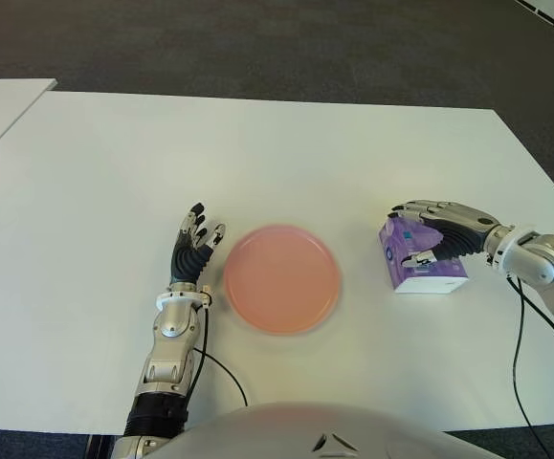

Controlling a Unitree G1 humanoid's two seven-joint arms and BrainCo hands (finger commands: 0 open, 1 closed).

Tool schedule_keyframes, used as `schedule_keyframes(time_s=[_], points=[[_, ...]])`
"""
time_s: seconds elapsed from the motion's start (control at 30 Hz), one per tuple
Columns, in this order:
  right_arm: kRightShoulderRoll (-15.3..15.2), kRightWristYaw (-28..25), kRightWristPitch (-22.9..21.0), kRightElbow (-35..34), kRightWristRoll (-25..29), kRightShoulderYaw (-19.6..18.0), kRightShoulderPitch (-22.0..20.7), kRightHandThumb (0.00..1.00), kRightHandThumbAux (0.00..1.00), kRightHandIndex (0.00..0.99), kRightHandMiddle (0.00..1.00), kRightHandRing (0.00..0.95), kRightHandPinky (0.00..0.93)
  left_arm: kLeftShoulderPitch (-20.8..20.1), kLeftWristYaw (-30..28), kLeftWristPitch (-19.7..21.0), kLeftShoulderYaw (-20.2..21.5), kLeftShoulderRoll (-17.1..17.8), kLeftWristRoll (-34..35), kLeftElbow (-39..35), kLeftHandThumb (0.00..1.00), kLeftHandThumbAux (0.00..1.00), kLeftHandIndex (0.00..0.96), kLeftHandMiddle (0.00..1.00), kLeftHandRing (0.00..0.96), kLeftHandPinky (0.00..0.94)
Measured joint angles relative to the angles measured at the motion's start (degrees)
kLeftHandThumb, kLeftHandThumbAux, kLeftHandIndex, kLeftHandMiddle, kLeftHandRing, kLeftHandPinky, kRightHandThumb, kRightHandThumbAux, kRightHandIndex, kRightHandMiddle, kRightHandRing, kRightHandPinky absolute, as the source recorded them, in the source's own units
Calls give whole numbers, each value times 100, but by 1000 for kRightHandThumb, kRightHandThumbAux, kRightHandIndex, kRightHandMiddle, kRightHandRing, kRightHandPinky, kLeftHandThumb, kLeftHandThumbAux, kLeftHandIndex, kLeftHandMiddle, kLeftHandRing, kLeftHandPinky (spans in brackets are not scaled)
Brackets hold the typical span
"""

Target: Put the tissue paper into the plate.

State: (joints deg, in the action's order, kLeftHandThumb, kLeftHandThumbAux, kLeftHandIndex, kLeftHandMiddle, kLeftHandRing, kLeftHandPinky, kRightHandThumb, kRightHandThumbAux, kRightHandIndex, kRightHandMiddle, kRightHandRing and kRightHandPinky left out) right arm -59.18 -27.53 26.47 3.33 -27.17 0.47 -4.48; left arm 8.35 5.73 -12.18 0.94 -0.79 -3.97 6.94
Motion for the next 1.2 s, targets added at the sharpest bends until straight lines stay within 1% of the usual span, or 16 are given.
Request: schedule_keyframes(time_s=[0.07, 0.13, 0.3, 0.5, 0.63, 0.73, 0.83, 0.97, 1.2], points=[[-145, 14, 23, 1, 21, -156, 94, 127, 343, 0, 0, 0, 0, 30, 0, -29, 7, 18, -1, 5, 0, 582, 0, 0, 0, 0], [-227, 95, 9, 86, -84, -188, 63, 131, 343, 0, 0, 0, 0, 41, 0, -59, 17, 44, -2, 9, 0, 582, 0, 0, 0, 0], [-192, 193, -24, 208, -309, -76, 51, 146, 343, 0, 0, 0, 0, 40, 0, -63, 19, 90, -2, 28, 0, 581, 0, 0, 0, 0], [-207, 197, 8, 314, -317, -71, 65, 164, 341, 0, 0, 0, 0, 41, 0, -71, -2, 83, 3, 37, 0, 580, 0, 0, 0, 0], [-363, 185, 9, 324, -254, -243, 98, 180, 343, 0, 0, 0, 0, 47, 0, -80, 4, 86, 4, 37, 0, 580, 0, 0, 0, 0], [-539, 120, 4, 147, -124, -644, 344, 210, 355, 0, 0, 0, 0, 49, 0, -84, 5, 88, 5, 33, 0, 583, 0, 0, 0, 0], [-660, 107, -32, -16, -64, -882, 465, 230, 365, 0, 0, 0, 0, 49, 0, -87, 8, 89, 8, 32, 0, 586, 0, 0, 0, 0], [-657, 108, -146, -158, -60, -1013, 615, 240, 371, 0, 0, 0, 0, 47, -1, -87, 19, 97, 16, 34, 0, 588, 0, 0, 0, 0], [-545, 86, -268, -390, -61, -1083, 961, 249, 376, 0, 0, 0, 0, 49, -3, -87, 18, 97, 58, 39, 0, 588, 0, 0, 0, 0]])
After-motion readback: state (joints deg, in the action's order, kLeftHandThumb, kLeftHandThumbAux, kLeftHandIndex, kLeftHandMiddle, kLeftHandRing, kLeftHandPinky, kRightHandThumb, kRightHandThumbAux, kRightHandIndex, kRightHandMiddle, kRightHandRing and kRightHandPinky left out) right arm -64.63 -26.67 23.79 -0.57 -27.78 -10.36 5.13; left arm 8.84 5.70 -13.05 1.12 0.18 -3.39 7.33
